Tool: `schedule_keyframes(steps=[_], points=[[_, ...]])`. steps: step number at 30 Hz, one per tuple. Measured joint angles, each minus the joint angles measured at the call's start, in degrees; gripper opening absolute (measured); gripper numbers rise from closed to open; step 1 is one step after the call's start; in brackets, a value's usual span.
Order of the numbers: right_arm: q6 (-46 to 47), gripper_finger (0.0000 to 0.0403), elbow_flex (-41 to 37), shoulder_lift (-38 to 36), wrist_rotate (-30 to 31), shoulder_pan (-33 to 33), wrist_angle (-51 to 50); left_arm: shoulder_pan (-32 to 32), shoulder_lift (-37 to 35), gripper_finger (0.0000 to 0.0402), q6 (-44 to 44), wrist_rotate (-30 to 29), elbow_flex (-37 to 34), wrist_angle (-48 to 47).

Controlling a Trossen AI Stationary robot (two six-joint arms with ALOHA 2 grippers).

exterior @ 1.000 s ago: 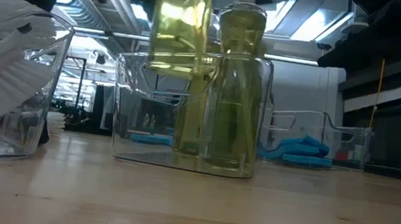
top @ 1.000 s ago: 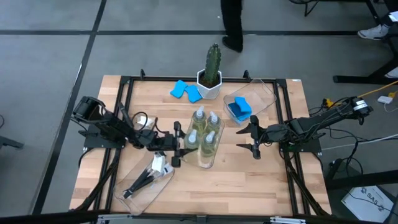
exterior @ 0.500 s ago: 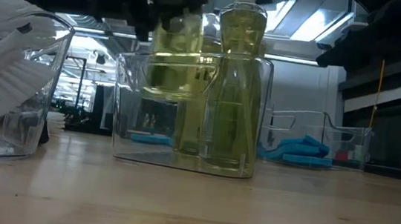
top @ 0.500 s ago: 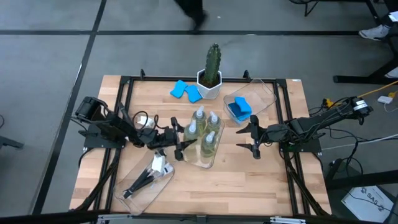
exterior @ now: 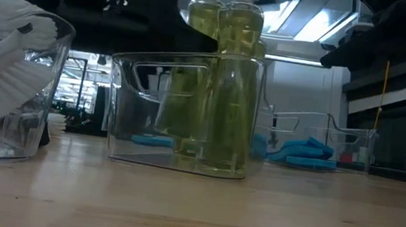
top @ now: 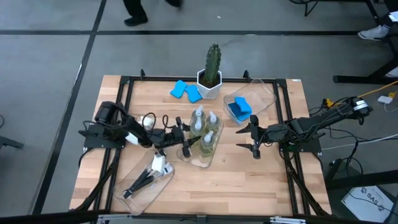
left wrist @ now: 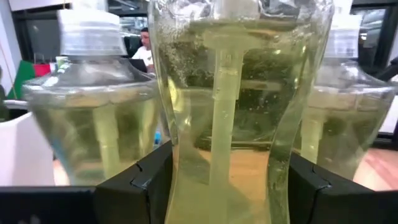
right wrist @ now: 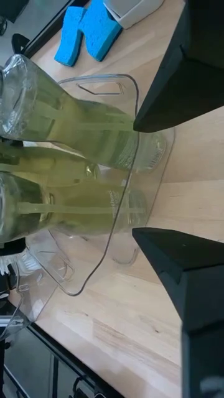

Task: Pick & Place Kitchen Sink Supplies
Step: Put the green soap dispenser into the middle transparent bin

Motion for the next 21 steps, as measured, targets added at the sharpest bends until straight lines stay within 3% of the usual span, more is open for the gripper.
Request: schedule_keyframes(steps=[12, 15, 21], points=[[-1.5, 0.0262, 0.0, 0.0, 0.0, 0.0, -0.04, 0.87, 2.29, 0.0201, 1.44, 0.41, 1.99, 0.06], [-1.5, 0.0262, 0.0, 0.0, 0.0, 0.0, -0.04, 0.78, 2.04, 0.0203, 1.02, -2.43, 2.03, 0.07], [-1.45, 0.0262, 0.0, 0.0, 0.0, 0.0, -0.04, 0.82, 1.7, 0.024, 0.87, -4.41, 2.1, 0.13]])
